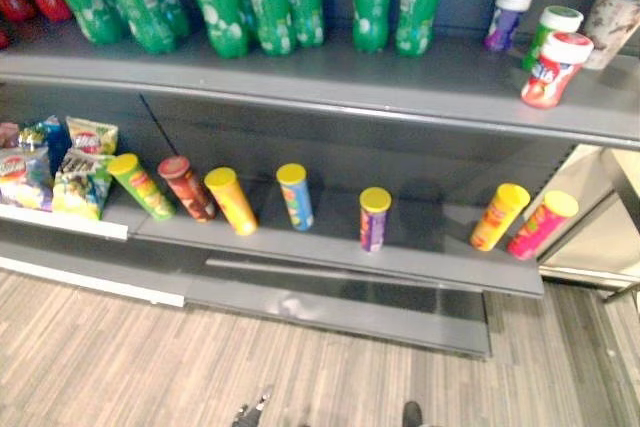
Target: Put the gum and the chips on the shelf.
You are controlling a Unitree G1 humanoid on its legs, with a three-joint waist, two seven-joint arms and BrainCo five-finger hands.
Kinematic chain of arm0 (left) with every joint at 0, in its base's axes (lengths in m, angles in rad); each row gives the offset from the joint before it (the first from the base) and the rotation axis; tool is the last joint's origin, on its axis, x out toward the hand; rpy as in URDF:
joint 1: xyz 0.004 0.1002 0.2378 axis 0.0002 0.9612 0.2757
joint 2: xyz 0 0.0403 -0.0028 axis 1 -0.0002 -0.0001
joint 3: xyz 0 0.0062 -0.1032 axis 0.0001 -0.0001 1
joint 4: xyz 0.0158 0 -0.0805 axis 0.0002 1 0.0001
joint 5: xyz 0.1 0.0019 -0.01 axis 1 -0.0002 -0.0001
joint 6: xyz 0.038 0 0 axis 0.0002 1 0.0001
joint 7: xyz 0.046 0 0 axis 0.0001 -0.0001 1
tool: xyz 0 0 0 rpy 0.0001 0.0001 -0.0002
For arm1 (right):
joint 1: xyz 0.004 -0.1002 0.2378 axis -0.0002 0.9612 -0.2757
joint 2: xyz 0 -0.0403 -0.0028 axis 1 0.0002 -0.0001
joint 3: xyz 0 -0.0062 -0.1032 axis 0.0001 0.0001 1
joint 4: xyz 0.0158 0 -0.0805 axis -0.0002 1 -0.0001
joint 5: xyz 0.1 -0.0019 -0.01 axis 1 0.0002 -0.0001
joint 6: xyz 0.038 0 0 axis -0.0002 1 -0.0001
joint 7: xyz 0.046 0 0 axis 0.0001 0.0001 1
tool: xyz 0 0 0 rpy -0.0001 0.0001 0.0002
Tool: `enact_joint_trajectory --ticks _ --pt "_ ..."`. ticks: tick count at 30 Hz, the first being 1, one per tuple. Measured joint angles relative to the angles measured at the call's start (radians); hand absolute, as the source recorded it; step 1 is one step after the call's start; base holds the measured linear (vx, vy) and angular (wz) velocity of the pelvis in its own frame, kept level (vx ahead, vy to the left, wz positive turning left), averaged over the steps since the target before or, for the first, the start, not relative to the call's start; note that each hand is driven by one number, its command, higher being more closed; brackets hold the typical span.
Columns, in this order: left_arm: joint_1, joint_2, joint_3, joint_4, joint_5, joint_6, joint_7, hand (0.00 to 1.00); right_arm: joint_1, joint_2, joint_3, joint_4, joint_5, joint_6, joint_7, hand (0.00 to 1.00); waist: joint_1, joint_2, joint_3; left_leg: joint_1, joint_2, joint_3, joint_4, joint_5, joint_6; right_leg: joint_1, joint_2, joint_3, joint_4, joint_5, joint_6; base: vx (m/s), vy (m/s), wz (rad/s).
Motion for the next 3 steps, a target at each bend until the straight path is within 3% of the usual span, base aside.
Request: enact_joint_trajectory --ticks 3 --pt "-0.004 0.000 -0.003 0.015 0.000 0.000 -0.004 0.00 -0.009 0.004 -0.039 0.010 0.039 0.011 0.001 0.00 -0.001 0.006 -0.006 0.015 0.000 0.007 -0.007 -0.004 -0.002 0.013 0.003 0.003 -0.013 0.000 0.000 0.03 0.000 -0.05"
